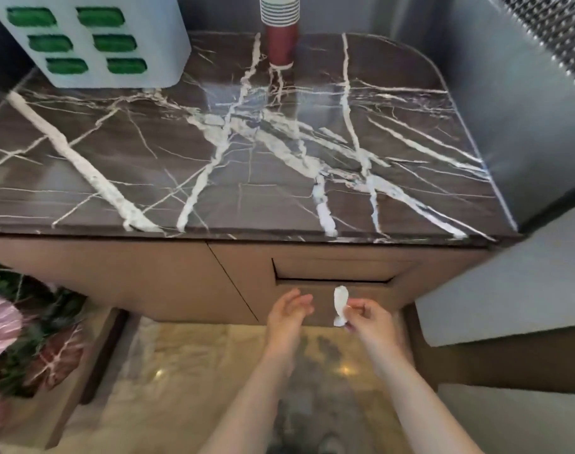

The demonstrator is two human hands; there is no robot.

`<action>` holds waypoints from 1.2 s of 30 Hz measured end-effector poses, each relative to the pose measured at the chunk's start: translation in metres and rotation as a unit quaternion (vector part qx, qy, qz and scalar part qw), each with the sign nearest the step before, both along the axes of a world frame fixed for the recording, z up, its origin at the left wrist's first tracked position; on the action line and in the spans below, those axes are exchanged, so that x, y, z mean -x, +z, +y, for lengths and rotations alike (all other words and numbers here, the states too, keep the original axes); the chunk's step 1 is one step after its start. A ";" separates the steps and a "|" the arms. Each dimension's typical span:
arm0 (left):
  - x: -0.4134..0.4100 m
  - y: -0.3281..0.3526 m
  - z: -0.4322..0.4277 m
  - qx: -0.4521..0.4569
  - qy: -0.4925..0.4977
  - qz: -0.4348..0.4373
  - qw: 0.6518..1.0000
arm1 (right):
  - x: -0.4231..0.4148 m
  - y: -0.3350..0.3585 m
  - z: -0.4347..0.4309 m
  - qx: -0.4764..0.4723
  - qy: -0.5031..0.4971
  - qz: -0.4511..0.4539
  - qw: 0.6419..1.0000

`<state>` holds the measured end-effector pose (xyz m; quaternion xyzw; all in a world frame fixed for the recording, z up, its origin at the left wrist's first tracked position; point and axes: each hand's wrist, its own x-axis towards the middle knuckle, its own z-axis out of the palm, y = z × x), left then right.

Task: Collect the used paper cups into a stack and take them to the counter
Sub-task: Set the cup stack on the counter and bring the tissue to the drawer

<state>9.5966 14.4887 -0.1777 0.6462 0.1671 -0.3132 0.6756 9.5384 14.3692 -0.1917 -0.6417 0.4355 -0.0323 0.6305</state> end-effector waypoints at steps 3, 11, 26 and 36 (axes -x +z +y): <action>-0.008 -0.027 -0.014 0.028 -0.004 0.021 0.999 | -0.005 -0.033 -0.011 -0.008 -0.022 -0.004 1.000; -0.036 -0.101 -0.037 0.036 -0.021 -0.001 0.999 | -0.038 -0.107 -0.027 0.006 -0.054 -0.019 0.998; -0.075 -0.141 -0.057 0.093 -0.031 -0.065 0.993 | -0.104 -0.149 -0.063 -0.107 -0.167 -0.079 0.977; -0.077 -0.137 -0.058 0.106 -0.025 -0.064 0.992 | -0.110 -0.152 -0.069 -0.161 -0.145 -0.060 0.974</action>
